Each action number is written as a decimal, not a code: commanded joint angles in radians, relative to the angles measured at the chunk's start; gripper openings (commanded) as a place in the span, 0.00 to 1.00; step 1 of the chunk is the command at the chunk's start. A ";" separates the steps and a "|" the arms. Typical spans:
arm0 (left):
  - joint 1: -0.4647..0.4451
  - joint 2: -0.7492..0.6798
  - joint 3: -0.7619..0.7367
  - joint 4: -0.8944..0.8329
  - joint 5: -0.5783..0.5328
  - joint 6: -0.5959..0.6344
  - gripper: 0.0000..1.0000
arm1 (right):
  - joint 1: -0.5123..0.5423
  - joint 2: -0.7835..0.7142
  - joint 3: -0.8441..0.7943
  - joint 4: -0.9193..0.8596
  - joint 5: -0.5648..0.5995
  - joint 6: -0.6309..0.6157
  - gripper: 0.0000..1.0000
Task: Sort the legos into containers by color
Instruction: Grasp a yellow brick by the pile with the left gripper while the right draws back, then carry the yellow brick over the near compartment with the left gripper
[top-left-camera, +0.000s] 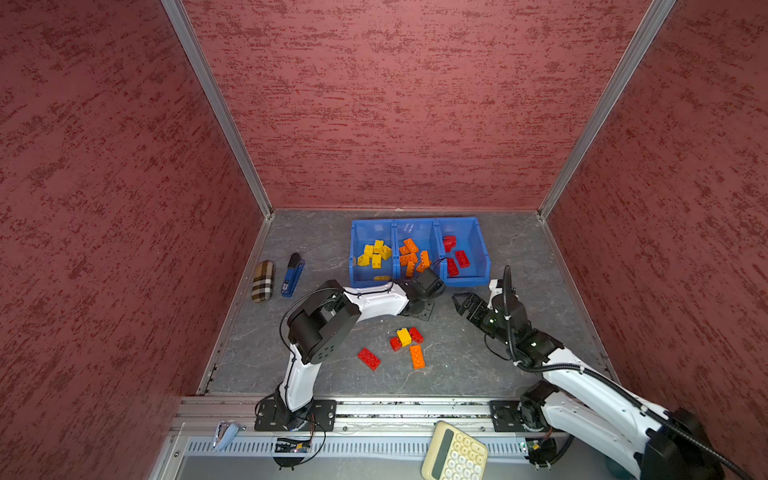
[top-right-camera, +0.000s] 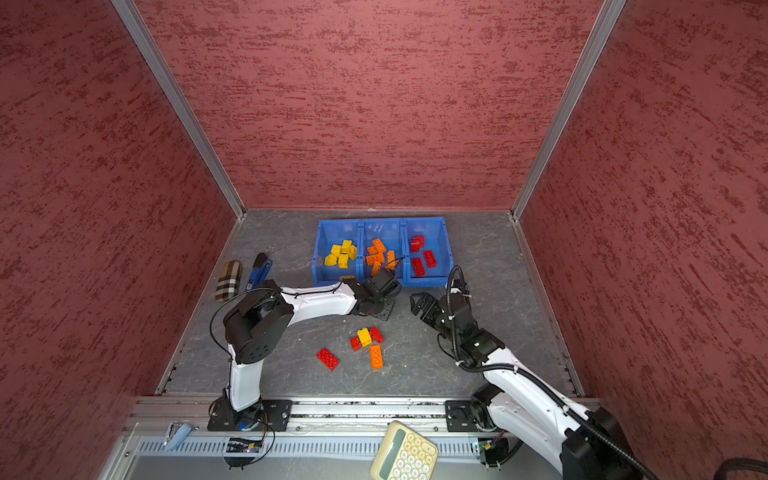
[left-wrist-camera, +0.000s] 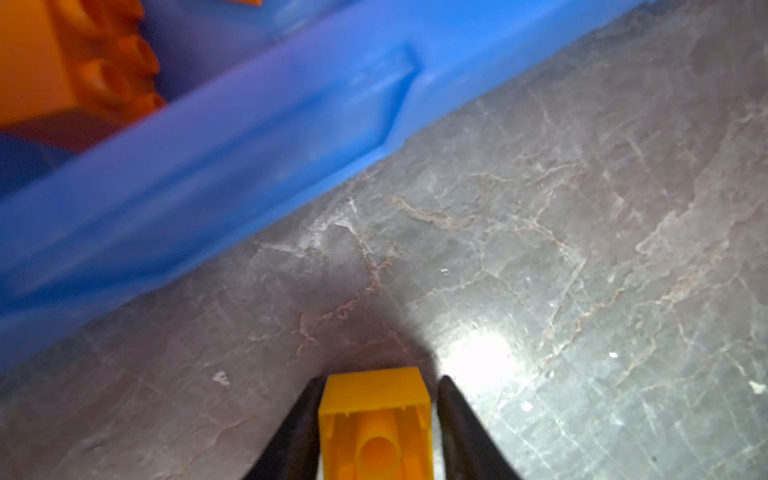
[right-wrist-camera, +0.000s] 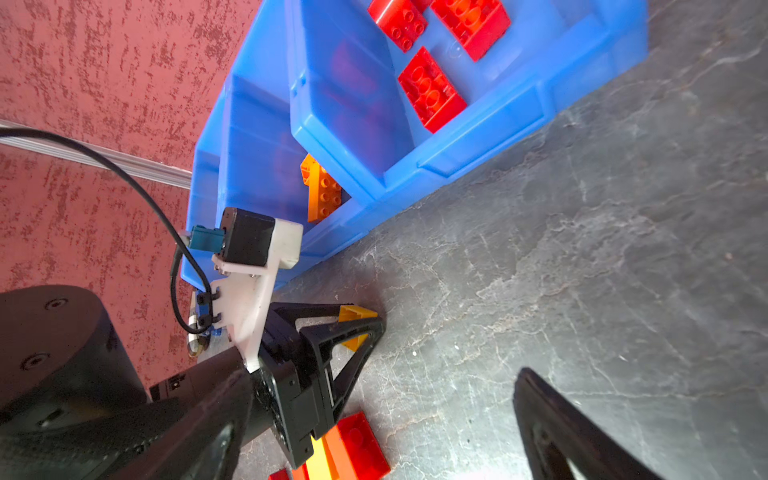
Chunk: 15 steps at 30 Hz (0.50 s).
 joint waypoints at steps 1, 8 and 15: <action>-0.001 0.006 -0.003 0.002 0.001 -0.006 0.38 | -0.006 -0.021 -0.025 0.010 0.015 0.022 0.99; -0.002 -0.139 -0.051 0.009 -0.078 -0.015 0.32 | -0.005 -0.107 -0.089 0.070 -0.012 0.040 0.99; 0.027 -0.337 -0.111 0.037 -0.177 -0.001 0.31 | -0.005 -0.104 -0.108 0.123 -0.046 0.037 0.99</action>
